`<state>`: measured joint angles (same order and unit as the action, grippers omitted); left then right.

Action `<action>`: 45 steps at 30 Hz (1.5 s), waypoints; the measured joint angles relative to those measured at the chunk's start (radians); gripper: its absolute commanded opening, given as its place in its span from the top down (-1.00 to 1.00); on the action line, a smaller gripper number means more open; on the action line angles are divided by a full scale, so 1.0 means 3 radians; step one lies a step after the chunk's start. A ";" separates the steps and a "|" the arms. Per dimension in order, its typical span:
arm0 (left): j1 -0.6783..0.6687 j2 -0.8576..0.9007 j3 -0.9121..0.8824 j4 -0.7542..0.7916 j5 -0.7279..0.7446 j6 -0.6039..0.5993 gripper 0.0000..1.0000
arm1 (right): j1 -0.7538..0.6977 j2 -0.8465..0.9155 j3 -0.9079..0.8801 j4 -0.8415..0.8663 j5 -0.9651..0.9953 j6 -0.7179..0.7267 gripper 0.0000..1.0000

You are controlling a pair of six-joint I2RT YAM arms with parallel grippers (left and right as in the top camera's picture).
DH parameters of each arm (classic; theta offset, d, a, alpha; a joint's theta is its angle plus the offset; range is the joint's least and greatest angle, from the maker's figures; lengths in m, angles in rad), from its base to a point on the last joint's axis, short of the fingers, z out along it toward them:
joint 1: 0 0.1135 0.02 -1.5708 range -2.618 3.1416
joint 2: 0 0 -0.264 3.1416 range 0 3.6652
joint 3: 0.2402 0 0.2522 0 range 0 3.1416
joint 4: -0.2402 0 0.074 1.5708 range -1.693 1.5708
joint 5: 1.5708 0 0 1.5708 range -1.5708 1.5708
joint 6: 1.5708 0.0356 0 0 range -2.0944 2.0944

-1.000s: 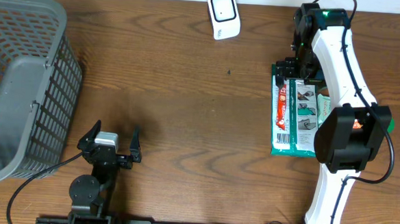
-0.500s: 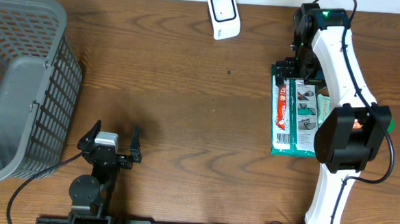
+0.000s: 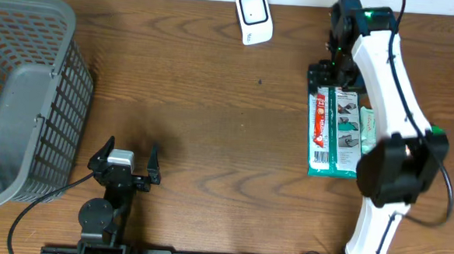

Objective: Scan the item barcode

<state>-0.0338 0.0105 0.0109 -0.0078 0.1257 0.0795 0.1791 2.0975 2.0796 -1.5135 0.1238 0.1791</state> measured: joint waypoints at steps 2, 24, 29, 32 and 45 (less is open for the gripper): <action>0.0000 0.0000 0.0000 0.0000 0.0000 0.0000 -0.86 | 0.0184 -0.0306 0.0000 0.0051 0.0000 -0.0001 -0.99; 0.0000 0.0000 0.0003 -0.0008 0.0013 0.0000 -0.87 | 0.0542 -0.2970 -0.0376 0.0572 0.0530 -0.0464 -0.98; 0.0000 0.0000 0.0006 -0.0013 0.0014 0.0000 -0.86 | 0.0151 -0.3960 -0.1483 0.1396 0.0284 -0.0464 -0.99; 0.0000 0.0000 0.0010 -0.0017 0.0023 0.0000 -0.86 | -0.0036 -0.4445 -0.2096 0.1808 0.0178 -0.0464 -0.98; 0.0000 0.0000 0.0013 -0.0023 0.0024 0.0000 -0.86 | -0.0415 -0.6360 -0.5128 0.4000 -0.0177 -0.0464 -0.99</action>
<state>-0.0338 0.0105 0.0147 -0.0147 0.1329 0.0795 0.0547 0.1894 0.5411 -0.3134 0.0708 0.0399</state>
